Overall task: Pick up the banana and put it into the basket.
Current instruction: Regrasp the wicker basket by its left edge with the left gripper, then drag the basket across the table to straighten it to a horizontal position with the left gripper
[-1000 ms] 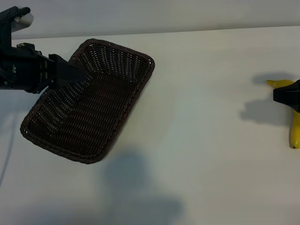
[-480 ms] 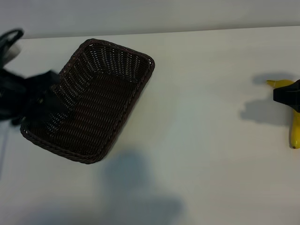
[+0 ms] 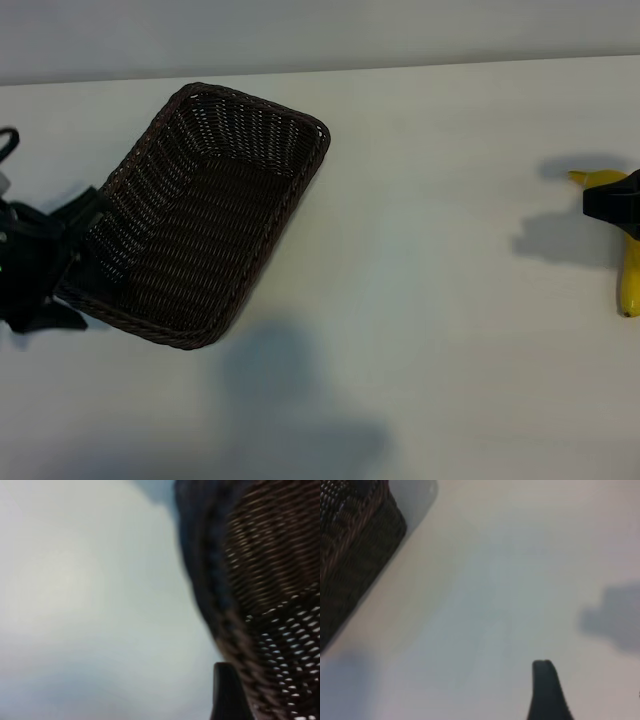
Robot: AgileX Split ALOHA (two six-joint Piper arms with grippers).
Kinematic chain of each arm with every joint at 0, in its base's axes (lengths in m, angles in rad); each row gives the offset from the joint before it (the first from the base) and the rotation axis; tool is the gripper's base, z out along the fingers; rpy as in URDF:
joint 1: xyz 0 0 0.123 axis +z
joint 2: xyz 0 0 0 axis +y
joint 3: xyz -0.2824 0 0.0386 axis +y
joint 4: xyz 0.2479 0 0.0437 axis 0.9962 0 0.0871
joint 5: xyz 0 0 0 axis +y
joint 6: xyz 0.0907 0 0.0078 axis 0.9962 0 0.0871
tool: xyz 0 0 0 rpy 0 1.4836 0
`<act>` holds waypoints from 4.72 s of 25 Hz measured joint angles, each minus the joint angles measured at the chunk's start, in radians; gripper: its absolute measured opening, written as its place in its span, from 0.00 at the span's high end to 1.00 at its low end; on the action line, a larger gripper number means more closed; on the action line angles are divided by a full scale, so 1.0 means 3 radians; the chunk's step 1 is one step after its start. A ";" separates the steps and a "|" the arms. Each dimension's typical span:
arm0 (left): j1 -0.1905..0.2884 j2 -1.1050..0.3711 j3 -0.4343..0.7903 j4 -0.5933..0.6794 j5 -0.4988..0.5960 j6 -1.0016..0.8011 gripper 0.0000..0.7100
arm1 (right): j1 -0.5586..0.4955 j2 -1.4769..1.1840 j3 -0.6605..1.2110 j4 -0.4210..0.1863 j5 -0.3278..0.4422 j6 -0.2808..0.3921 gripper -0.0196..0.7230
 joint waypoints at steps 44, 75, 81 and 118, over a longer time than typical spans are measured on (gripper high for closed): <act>-0.0003 0.0621 0.0539 -0.0273 -0.1567 -0.0334 0.52 | 0.0000 0.0000 0.0000 0.0000 0.0000 0.0072 0.37; -0.0624 0.2603 -0.3471 0.0259 0.1054 0.2107 0.74 | 0.0000 0.0000 0.0000 -0.0004 0.0000 0.0077 0.37; -0.0787 0.2953 -0.3673 0.0196 0.1054 0.2106 0.75 | 0.0000 0.0000 0.0000 -0.0006 0.0000 0.0077 0.37; -0.0915 0.2726 -0.3708 0.0356 0.1052 0.1919 0.20 | 0.0000 0.0000 0.0000 -0.0013 0.0000 0.0080 0.37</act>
